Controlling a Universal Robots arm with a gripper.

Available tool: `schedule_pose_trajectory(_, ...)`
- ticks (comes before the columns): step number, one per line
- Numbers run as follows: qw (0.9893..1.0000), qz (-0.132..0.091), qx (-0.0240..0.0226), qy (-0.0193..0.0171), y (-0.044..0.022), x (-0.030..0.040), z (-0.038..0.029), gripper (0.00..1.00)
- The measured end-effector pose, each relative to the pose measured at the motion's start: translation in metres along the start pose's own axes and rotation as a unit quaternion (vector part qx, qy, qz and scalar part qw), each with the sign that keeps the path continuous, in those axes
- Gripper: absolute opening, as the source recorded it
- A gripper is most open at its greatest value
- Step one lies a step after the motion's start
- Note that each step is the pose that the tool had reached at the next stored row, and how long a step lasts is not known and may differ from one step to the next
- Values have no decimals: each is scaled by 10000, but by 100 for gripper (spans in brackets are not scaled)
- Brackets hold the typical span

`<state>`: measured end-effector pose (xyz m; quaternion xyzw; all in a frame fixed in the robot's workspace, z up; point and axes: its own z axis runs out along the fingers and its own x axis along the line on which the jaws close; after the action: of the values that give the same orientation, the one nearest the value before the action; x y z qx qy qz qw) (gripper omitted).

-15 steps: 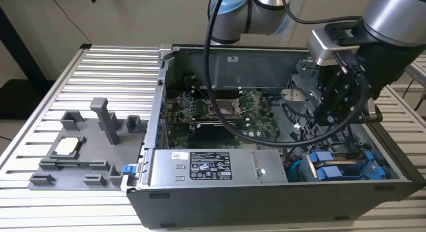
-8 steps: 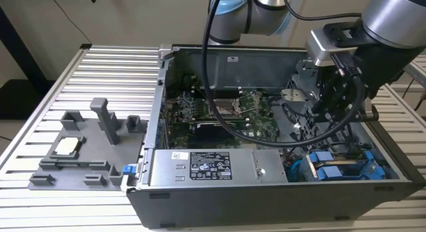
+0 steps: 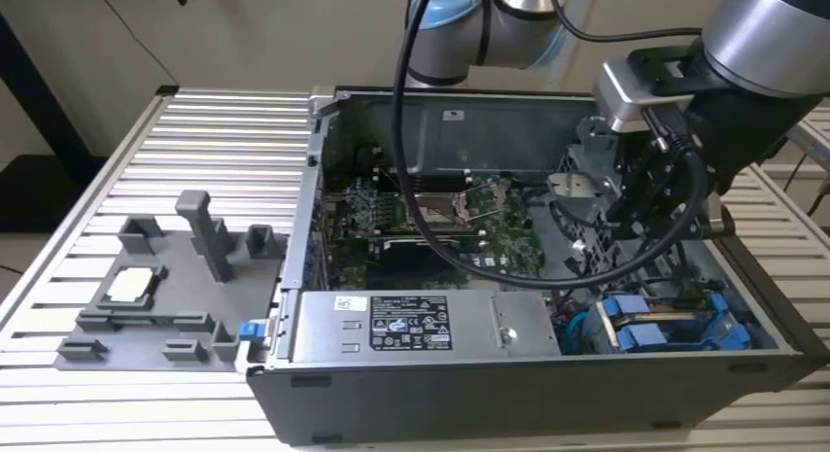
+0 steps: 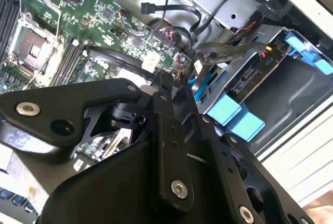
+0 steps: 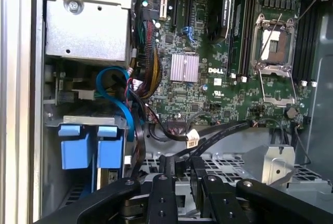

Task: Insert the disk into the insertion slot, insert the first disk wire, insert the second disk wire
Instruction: 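Insert the second disk wire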

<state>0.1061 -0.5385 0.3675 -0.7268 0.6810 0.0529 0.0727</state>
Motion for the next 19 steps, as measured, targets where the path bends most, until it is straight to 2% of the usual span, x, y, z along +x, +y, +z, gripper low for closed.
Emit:
schedule_pose_trajectory(8,10000,0,0,1,1,2,9,27)
schedule_pose_trajectory(9,10000,0,0,1,1,2,9,25)
schedule_pose_trajectory(10,10000,0,0,1,1,2,10,18)
schedule_pose_trajectory(19,10000,1,-2,4,1,2,14,16)
